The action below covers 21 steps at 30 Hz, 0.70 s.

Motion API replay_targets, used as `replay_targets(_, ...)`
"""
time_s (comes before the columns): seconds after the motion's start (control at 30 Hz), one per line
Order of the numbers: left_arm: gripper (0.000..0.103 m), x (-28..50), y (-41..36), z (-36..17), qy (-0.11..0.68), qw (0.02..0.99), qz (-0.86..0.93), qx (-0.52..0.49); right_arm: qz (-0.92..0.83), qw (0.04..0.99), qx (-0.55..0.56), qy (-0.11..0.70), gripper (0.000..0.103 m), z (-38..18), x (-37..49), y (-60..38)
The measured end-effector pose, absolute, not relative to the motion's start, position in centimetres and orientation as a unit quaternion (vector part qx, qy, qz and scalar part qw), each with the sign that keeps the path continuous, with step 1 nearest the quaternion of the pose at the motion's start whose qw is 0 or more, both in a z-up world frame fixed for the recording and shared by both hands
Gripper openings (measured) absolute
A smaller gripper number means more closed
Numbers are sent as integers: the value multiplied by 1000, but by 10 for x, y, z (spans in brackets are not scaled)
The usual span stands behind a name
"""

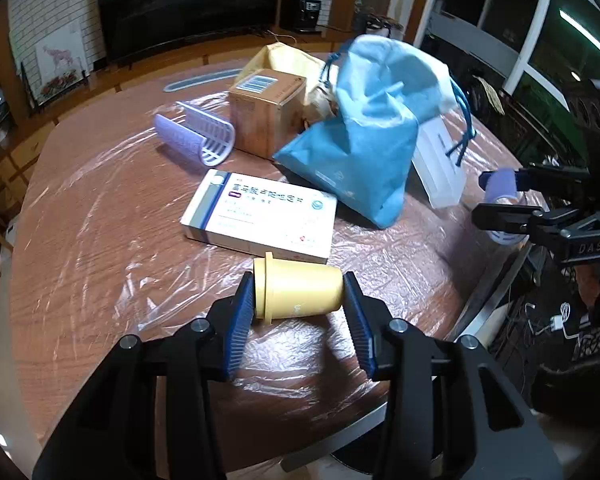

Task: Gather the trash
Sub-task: 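Carry the yellow cup in the left tool while the right tool carries the purple rack toward the black bin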

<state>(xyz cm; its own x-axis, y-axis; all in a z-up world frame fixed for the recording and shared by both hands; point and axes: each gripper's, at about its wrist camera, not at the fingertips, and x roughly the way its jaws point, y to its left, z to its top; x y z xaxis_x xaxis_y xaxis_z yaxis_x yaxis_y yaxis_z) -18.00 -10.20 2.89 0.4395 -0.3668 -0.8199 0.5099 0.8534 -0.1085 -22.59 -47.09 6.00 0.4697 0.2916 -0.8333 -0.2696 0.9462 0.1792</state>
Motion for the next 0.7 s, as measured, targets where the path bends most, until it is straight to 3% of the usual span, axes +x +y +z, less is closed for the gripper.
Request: replay_targets(0.7,44,-202,-93,68,439,857,-265,54,190,853,95,476,70,89,-250,-475)
